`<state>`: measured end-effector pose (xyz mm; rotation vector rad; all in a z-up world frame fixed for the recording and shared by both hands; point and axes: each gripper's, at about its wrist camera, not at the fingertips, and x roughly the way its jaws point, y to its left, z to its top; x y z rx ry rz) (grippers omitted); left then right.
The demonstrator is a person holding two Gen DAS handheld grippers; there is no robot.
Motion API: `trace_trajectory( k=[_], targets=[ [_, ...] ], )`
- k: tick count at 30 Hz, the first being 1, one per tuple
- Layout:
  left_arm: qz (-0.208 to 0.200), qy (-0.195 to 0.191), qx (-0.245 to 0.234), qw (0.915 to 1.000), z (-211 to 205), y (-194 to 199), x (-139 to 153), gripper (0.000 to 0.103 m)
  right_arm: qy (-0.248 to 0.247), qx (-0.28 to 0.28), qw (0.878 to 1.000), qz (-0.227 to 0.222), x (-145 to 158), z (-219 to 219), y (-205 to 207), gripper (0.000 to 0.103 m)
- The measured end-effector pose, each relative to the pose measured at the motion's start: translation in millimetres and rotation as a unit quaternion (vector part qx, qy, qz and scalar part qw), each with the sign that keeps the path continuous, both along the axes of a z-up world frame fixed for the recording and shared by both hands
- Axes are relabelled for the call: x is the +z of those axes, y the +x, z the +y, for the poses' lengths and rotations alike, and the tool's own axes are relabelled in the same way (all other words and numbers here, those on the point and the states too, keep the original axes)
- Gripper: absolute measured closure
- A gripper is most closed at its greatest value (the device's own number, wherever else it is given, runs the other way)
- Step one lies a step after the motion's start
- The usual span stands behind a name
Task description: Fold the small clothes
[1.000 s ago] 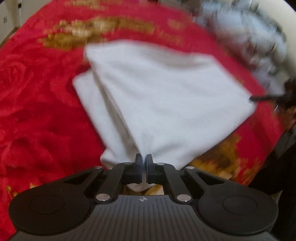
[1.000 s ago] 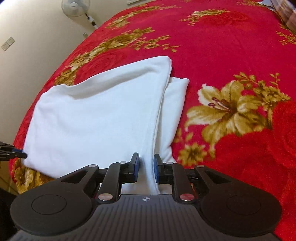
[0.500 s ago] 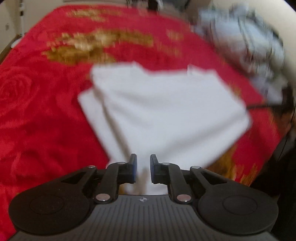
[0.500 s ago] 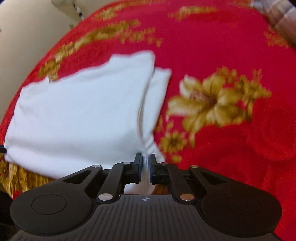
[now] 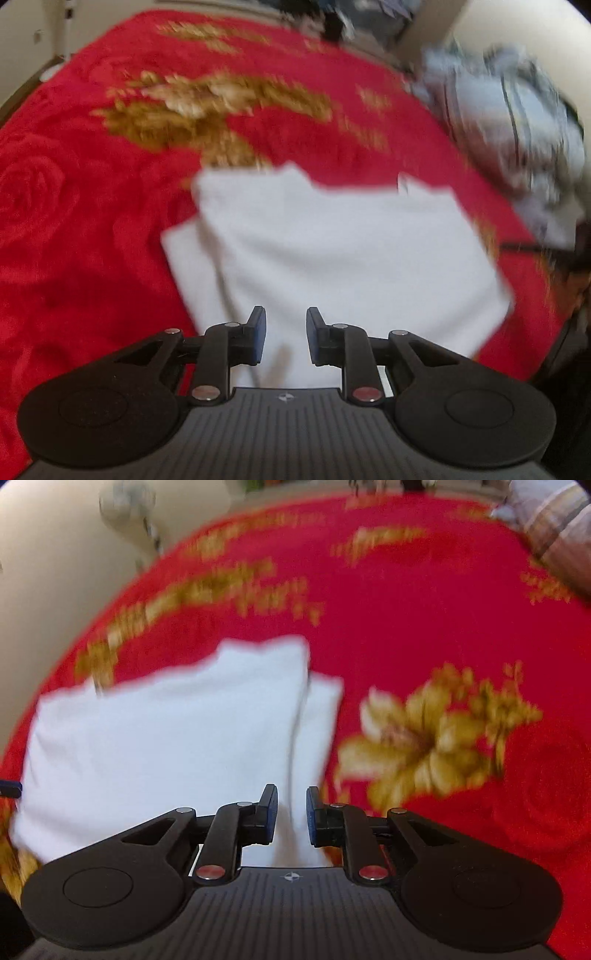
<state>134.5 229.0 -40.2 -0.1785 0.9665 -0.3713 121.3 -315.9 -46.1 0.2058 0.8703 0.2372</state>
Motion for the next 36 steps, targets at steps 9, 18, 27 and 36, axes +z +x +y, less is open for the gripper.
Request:
trace_trajectory(
  k=[9,18,27,36],
  targets=[
    [0.027,0.093,0.076,0.9924,-18.7,45.9,-26.4,0.090,-0.031,0.000,0.999,0.007,-24.9,33.8,38.9,0.085],
    [-0.018,0.015,0.181,0.9831,28.6,17.0,9.5,0.080,-0.087,-0.101,0.990,-0.033,-7.5,17.2,42.8,0.081],
    [0.040,-0.031,0.149,0.9875,25.7,-44.9,18.4,0.049,0.011,-0.109,0.987,-0.118,102.2,27.7,-27.5,0.064],
    [0.097,-0.086,0.227,0.9651,18.8,-85.7,-56.3,0.046,0.018,-0.107,0.988,-0.110,58.8,36.7,-44.7,0.060]
  ],
)
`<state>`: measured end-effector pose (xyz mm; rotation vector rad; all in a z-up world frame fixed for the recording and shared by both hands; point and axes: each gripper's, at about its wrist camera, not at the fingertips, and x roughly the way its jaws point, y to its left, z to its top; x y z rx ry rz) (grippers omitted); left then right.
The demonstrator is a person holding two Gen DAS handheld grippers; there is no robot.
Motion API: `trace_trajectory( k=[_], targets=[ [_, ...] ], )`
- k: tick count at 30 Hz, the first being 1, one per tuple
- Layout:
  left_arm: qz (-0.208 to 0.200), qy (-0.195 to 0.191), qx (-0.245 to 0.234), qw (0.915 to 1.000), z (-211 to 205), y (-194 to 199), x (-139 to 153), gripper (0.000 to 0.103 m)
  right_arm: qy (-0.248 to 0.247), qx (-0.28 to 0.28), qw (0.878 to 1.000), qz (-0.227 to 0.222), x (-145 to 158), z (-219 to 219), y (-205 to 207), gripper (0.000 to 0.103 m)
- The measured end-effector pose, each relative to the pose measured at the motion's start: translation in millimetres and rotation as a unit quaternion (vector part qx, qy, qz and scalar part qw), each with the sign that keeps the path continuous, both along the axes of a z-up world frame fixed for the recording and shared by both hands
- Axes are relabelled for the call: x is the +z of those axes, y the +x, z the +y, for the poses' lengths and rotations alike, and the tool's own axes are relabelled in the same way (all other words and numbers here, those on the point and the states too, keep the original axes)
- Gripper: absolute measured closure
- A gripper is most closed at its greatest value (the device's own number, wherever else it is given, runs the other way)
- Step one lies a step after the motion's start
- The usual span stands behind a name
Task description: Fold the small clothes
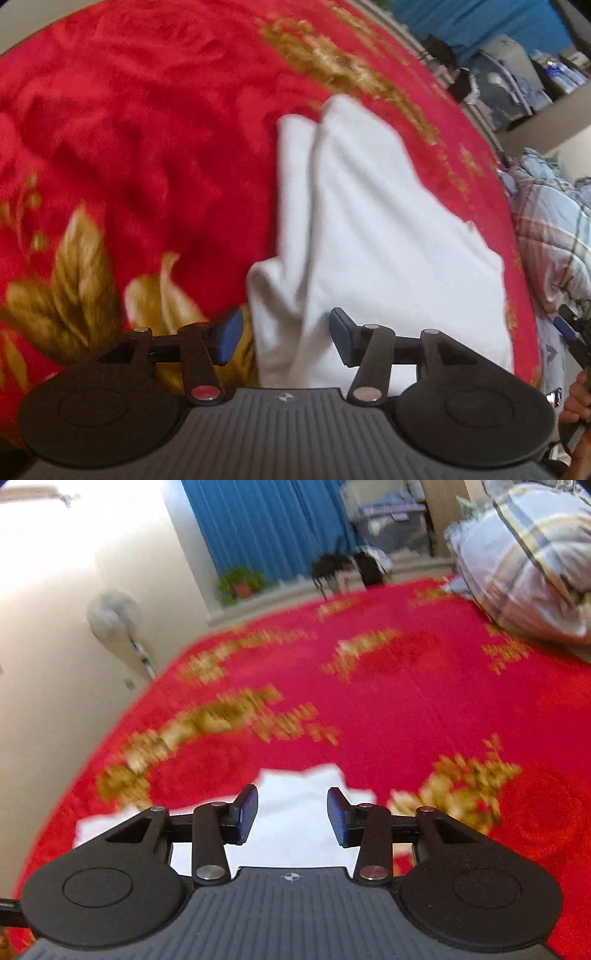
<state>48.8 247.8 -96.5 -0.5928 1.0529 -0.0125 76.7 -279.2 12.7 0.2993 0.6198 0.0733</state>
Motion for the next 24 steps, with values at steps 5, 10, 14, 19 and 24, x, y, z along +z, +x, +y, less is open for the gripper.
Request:
trace_trajectory(
  k=[5,10,14,19,24],
  targets=[
    [-0.041,-0.017,0.027,0.9987,0.8,-2.6,-5.4,0.045,-0.004,0.008,1.000,0.021,-14.5,-0.8,10.9,0.060],
    [-0.075,0.008,0.027,0.9968,-12.7,-3.6,-8.6,0.043,-0.006,0.029,0.999,0.022,-15.6,1.7,12.6,0.060],
    [-0.100,-0.012,0.022,0.9947,-15.9,-9.7,-3.2,0.072,-0.013,0.037,0.999,0.017,-12.9,3.9,9.8,0.060],
    [-0.091,-0.019,0.027,0.9953,-16.4,-9.2,-1.5,0.064,-0.018,0.037,0.999,0.021,-13.3,3.6,6.2,0.060],
    [-0.071,-0.035,0.038,0.9961,-16.8,-6.3,-11.2,0.060,-0.029,0.040,0.999,0.021,-14.9,2.7,3.0,0.060]
  ],
)
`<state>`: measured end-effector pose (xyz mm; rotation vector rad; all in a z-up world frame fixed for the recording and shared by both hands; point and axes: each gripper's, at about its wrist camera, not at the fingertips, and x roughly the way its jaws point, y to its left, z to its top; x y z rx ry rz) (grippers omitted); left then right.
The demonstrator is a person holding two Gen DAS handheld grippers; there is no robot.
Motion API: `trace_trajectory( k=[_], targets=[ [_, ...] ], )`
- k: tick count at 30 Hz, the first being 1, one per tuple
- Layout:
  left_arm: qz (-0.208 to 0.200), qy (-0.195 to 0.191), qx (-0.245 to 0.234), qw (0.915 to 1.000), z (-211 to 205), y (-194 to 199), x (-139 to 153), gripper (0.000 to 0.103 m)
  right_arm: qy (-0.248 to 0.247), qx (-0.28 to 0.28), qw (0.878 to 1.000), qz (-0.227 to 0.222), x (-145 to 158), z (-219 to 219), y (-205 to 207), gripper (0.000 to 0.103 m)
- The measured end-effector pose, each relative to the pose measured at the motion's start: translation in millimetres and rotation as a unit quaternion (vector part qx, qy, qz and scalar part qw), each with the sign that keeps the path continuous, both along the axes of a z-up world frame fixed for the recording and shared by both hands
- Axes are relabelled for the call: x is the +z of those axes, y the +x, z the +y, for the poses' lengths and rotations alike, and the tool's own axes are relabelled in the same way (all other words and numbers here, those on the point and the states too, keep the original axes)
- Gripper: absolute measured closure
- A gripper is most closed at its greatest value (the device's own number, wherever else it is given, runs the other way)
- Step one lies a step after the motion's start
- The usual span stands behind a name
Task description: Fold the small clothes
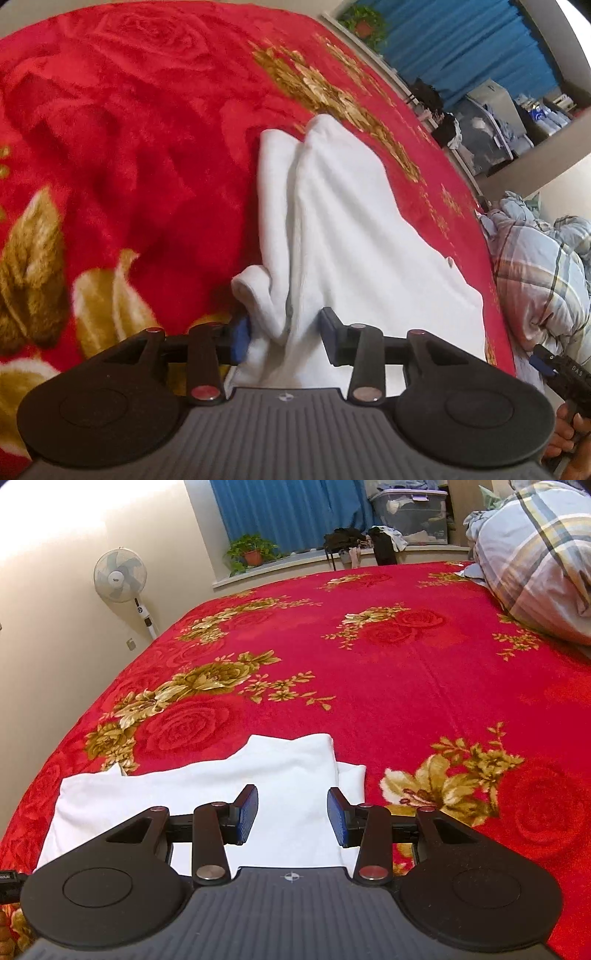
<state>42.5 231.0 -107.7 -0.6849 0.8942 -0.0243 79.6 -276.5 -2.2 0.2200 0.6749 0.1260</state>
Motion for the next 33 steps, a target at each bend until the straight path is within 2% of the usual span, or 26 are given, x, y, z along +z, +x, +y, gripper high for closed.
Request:
trace_trajectory(
  k=[2,3,6,9,11,14,16,20,23,25,28,30,33],
  targets=[
    [-0.012,0.008,-0.007,0.9999,-3.7,-0.8,4.4,0.074,0.001,-0.001,1.000,0.003,-1.7,-2.0,-0.9,0.060],
    [-0.020,0.015,-0.011,0.9996,-4.3,-0.9,7.1,0.076,0.000,-0.001,1.000,0.004,-2.2,-2.1,-1.4,0.060],
    [-0.034,0.014,-0.013,0.9992,-6.4,-3.1,11.9,0.077,-0.005,-0.001,1.000,0.004,-2.8,-2.6,-2.3,0.060],
    [-0.002,0.007,-0.007,1.0000,-4.5,0.2,0.6,0.068,-0.005,-0.002,1.000,0.006,-4.0,-3.8,-3.1,0.060],
    [0.003,-0.001,-0.008,1.0000,-4.6,0.6,-3.5,0.067,-0.006,-0.002,1.000,0.006,-4.1,-3.8,-3.2,0.060],
    [0.001,0.008,-0.013,0.9999,-5.1,2.1,-1.6,0.068,-0.005,-0.002,1.000,0.007,-4.4,-3.9,-3.5,0.060],
    [-0.006,0.016,-0.021,0.9996,-7.0,1.8,-0.3,0.080,-0.007,-0.001,1.000,0.007,-5.2,-4.0,-3.4,0.060],
    [-0.017,0.043,-0.032,0.9984,-14.3,2.5,9.5,0.084,-0.011,-0.003,1.000,0.008,-4.6,-5.0,-3.0,0.060],
    [-0.016,0.068,-0.033,0.9970,-23.9,1.7,29.0,0.086,-0.016,-0.025,1.000,-0.005,5.9,-15.8,-2.0,0.060],
    [-0.032,0.094,-0.046,0.9940,-40.0,4.0,52.4,0.087,-0.018,-0.047,0.999,-0.016,14.8,-28.3,-2.0,0.060],
    [-0.070,0.087,-0.076,0.9908,-79.3,15.2,88.7,0.088,-0.014,-0.079,0.996,-0.025,24.4,-49.9,-1.2,0.060],
    [-0.099,0.083,-0.110,0.9854,-123.3,27.7,111.3,0.088,-0.004,-0.094,0.995,-0.028,26.6,-63.9,-0.8,0.060],
    [-0.126,0.073,-0.162,0.9761,-201.2,46.2,130.5,0.088,0.008,-0.102,0.994,-0.028,25.7,-77.5,0.4,0.060]
  ],
)
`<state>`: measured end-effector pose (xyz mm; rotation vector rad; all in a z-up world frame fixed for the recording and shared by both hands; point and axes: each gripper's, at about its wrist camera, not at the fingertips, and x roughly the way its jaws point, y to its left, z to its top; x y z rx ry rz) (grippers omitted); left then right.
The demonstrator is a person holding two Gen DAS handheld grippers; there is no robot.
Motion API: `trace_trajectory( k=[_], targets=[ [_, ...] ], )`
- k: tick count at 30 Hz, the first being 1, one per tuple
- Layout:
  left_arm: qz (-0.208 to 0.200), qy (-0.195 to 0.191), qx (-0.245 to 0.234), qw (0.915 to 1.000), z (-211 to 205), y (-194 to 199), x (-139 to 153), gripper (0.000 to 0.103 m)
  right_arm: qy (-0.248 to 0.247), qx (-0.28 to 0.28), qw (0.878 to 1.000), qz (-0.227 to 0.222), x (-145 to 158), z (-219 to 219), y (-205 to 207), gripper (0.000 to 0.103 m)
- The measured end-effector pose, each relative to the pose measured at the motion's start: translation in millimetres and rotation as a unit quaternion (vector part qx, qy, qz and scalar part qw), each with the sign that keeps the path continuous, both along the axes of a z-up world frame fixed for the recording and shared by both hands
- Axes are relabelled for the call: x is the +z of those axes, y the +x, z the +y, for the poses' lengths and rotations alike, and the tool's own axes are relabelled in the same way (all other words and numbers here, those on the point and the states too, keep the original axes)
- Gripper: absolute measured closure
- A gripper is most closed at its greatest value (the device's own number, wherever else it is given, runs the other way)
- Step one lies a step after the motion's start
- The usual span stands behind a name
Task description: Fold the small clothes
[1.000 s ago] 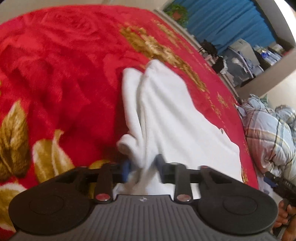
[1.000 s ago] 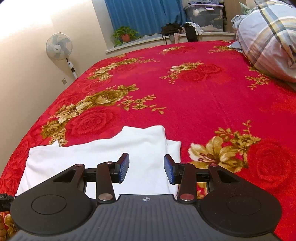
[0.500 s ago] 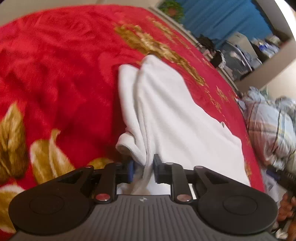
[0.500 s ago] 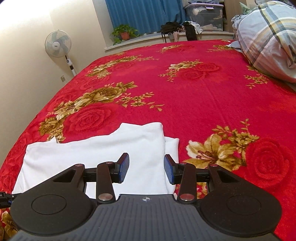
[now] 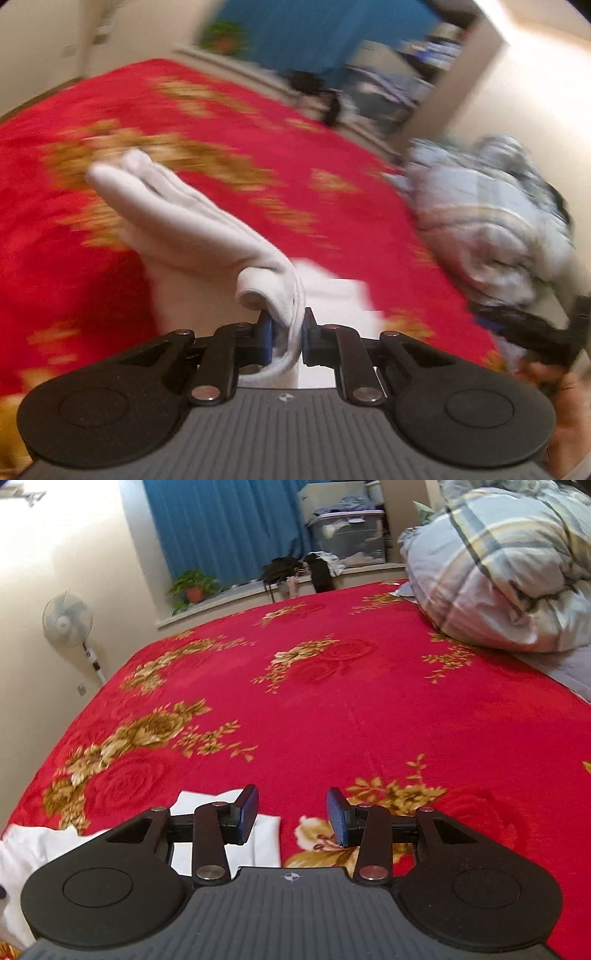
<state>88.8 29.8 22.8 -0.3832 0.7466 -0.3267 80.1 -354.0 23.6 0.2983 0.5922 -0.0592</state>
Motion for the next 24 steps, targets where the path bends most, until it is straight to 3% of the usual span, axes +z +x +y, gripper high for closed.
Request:
trace_trajectory(
  k=[5,7,9,13,16,19,20,23,24],
  targets=[
    [0.015,-0.020,-0.069,0.9973,-139.3,38.0,-13.0,0.086,0.019,0.000,1.000,0.002,-4.9,-10.0,4.2,0.060],
    [0.067,-0.045,-0.108,0.9909,-182.0,54.6,-38.8,0.078,0.036,0.003,0.999,0.009,-7.9,-13.9,6.5,0.060],
    [0.106,-0.044,-0.137,0.9839,-202.1,63.7,-56.1,0.078,0.057,0.009,0.998,0.020,-12.8,-19.5,10.1,0.060],
    [0.073,-0.061,-0.115,0.9889,-152.8,56.3,-55.3,0.078,0.121,0.017,0.991,0.060,-30.6,-29.4,20.0,0.060],
    [0.062,-0.045,-0.086,0.9933,-108.4,44.1,-58.3,0.078,0.152,0.023,0.983,0.100,-48.5,-27.5,24.2,0.060],
    [0.076,-0.014,-0.092,0.9927,-89.4,35.9,-79.2,0.078,0.150,0.036,0.979,0.136,-64.0,-17.6,25.7,0.060],
    [0.090,-0.004,-0.101,0.9908,-88.3,32.1,-89.2,0.078,0.142,0.044,0.977,0.155,-70.5,-13.0,26.5,0.060],
    [0.150,0.059,-0.155,0.9747,-97.0,25.1,-123.5,0.080,0.115,0.052,0.971,0.203,-88.7,-0.9,23.7,0.060],
    [0.144,0.071,-0.169,0.9724,-98.5,21.8,-125.3,0.080,0.116,0.055,0.970,0.207,-92.4,-0.6,21.2,0.065]
  ],
)
